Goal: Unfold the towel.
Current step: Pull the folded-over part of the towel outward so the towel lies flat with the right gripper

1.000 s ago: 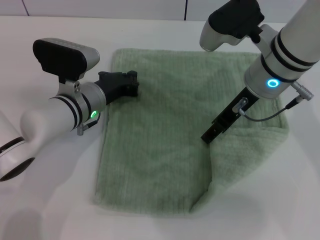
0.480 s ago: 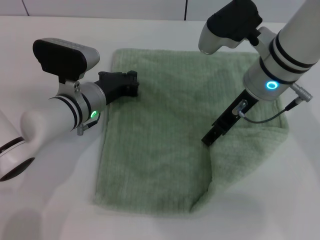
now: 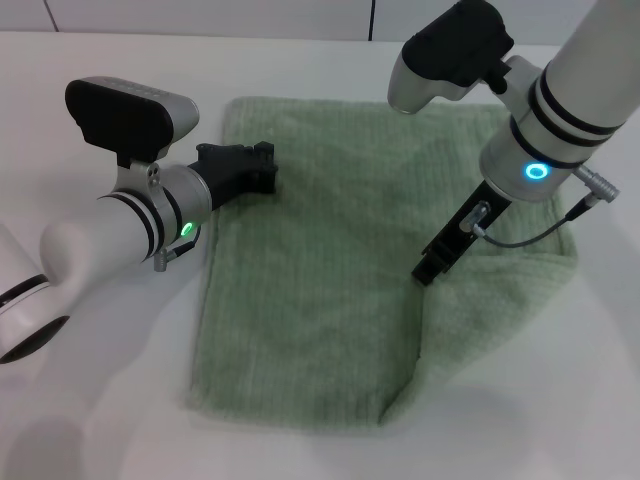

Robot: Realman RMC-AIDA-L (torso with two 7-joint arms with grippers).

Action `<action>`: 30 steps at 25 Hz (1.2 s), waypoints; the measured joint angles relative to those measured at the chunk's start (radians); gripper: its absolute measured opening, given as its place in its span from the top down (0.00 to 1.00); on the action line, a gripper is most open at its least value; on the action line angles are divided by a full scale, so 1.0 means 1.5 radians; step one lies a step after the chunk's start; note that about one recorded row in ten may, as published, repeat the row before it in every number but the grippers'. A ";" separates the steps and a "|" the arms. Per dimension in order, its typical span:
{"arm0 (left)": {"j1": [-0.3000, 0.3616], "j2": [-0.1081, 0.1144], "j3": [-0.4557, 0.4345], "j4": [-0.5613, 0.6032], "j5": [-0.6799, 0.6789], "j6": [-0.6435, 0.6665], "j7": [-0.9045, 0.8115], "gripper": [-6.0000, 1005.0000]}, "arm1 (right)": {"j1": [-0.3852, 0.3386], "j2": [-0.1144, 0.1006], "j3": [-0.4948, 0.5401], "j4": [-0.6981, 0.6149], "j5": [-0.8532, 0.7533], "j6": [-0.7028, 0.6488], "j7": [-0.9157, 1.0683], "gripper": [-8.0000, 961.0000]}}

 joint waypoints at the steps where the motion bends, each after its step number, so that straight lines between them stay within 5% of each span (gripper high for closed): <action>1: 0.000 0.000 0.000 0.000 0.000 0.000 0.000 0.99 | 0.001 0.000 0.000 0.000 0.000 -0.001 0.000 0.37; 6: 0.000 0.000 0.000 0.000 0.000 0.000 0.000 0.99 | 0.005 0.000 -0.001 0.001 -0.002 -0.002 -0.001 0.58; 8: 0.000 0.000 0.000 0.000 0.000 0.001 0.000 0.99 | 0.007 0.000 -0.008 0.001 -0.002 -0.002 -0.003 0.83; 14: 0.000 0.001 -0.002 0.000 0.000 0.002 0.001 0.99 | 0.016 0.000 -0.031 -0.005 -0.004 0.010 0.001 0.99; 30: 0.000 0.002 -0.005 0.000 0.000 0.005 0.007 0.99 | 0.017 -0.001 -0.027 -0.126 -0.004 0.153 0.025 0.98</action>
